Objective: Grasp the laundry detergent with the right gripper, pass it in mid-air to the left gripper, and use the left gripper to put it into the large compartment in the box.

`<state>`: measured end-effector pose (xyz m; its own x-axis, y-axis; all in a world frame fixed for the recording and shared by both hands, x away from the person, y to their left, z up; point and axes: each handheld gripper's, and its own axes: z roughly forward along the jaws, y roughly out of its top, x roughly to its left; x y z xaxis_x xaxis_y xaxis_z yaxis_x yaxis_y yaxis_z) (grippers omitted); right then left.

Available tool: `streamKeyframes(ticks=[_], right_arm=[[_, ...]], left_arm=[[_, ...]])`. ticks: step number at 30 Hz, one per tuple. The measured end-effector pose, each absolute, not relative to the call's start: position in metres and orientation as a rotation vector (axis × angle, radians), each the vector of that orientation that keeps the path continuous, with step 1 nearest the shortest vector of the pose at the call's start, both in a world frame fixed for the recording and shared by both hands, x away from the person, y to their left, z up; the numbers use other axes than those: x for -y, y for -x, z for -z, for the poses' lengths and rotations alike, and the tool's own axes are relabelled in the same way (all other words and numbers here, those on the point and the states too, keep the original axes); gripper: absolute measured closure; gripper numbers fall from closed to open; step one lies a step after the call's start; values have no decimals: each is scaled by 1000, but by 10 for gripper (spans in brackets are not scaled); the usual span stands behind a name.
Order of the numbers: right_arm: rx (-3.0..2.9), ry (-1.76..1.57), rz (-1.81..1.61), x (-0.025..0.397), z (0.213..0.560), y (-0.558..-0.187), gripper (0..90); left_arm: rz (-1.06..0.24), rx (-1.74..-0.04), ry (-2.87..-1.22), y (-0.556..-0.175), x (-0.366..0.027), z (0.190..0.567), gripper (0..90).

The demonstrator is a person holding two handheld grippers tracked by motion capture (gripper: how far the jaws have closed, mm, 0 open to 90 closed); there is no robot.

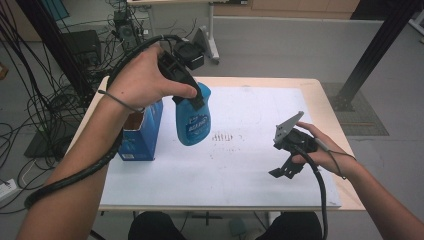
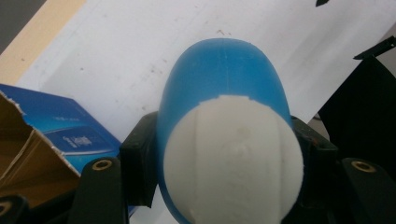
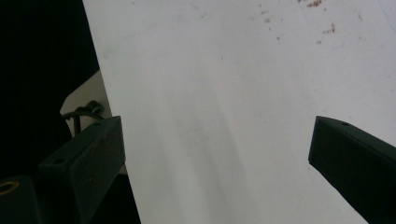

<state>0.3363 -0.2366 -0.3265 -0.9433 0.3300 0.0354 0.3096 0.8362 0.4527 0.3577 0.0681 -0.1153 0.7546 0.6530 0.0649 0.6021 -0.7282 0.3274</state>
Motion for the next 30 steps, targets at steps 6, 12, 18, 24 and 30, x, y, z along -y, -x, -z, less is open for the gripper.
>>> streamKeyframes(ticks=[6, 12, 18, 24, 30], right_arm=[[-2994, -538, -602, 239, 328, -339, 37], [-2998, -582, -493, 241, 332, -343, 38], [-2999, -598, -461, 241, 336, -346, 41], [-2998, -598, -465, 239, 336, -346, 41], [-2999, -608, -459, 238, 338, -348, 41]], left_arm=[[-268, -1056, -2631, -366, -84, 106, 379], [-296, -1136, -2585, -374, -101, 94, 379], [-324, -1198, -2541, -378, -114, 77, 379], [-346, -1259, -2503, -384, -126, 57, 379], [-376, -1322, -2478, -389, -136, 37, 378]])
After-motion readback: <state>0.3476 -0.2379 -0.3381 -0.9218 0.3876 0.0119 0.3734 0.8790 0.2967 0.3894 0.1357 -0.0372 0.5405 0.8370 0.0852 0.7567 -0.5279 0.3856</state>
